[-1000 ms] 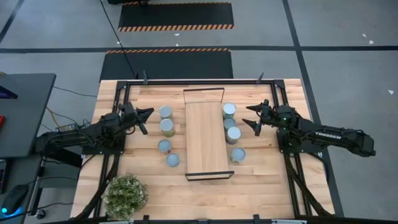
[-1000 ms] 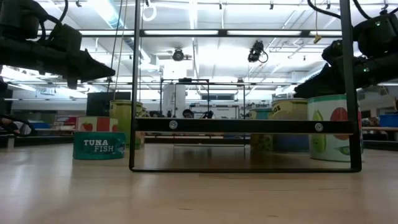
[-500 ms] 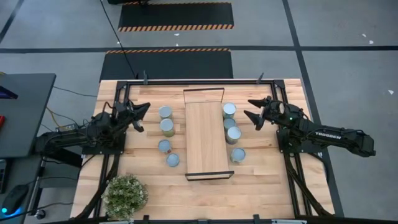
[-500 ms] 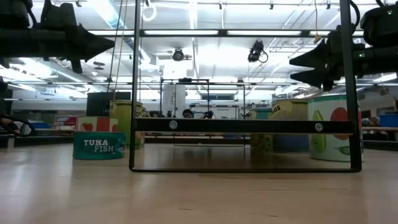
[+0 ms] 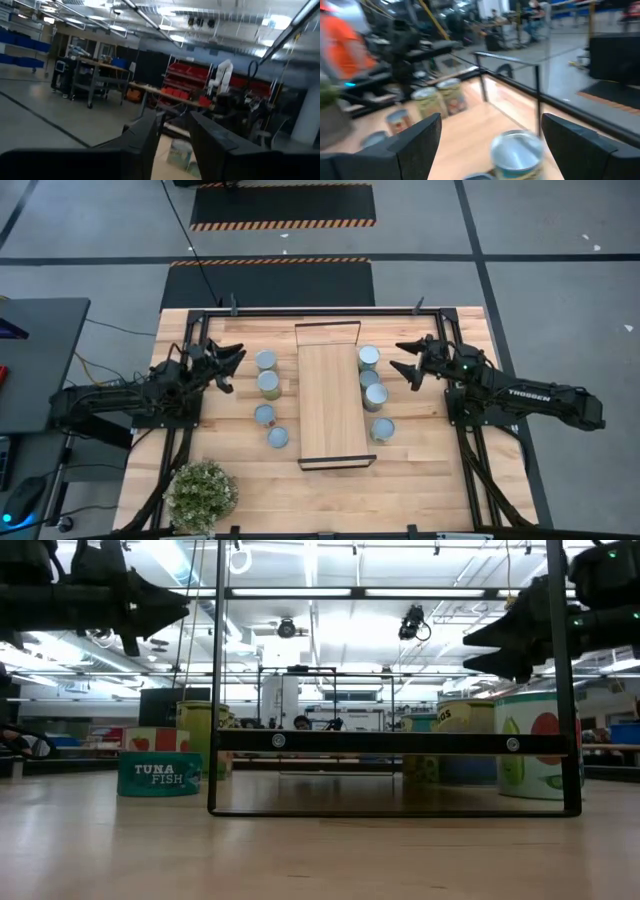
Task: Pick and place cans onto a shelf
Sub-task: Put the canned carrots on the shelf
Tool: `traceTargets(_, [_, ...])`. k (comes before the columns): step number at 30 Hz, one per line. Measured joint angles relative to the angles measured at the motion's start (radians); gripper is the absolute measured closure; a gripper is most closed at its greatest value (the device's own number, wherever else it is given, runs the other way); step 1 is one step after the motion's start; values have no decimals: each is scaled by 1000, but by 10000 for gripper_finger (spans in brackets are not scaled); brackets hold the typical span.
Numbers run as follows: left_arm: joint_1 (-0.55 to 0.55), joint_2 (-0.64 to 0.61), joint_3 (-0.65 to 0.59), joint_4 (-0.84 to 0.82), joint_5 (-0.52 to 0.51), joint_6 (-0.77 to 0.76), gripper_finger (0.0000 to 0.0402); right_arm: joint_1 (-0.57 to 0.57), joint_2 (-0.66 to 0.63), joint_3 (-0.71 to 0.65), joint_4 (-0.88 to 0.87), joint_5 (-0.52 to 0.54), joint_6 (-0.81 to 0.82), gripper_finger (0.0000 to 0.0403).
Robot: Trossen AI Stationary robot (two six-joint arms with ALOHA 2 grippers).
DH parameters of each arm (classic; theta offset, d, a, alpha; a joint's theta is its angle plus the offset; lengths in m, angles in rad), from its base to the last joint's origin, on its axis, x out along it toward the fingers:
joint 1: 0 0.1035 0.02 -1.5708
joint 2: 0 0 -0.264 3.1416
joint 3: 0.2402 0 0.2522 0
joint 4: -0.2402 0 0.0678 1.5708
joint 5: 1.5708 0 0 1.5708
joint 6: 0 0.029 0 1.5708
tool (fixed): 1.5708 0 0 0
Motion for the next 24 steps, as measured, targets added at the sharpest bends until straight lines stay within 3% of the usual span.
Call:
traceTargets(13, [0, 0, 0, -42, 9, -219, 262, 0, 325, 220, -194, 39, -89, 43])
traceTargets(18, [0, 0, 0, -58, 16, -233, 262, 0, 428, 318, -296, 69, -136, 16])
traceTargets(24, [0, 0, 0, -62, -48, -233, 262, 1, 512, 406, -394, 75, -183, 5])
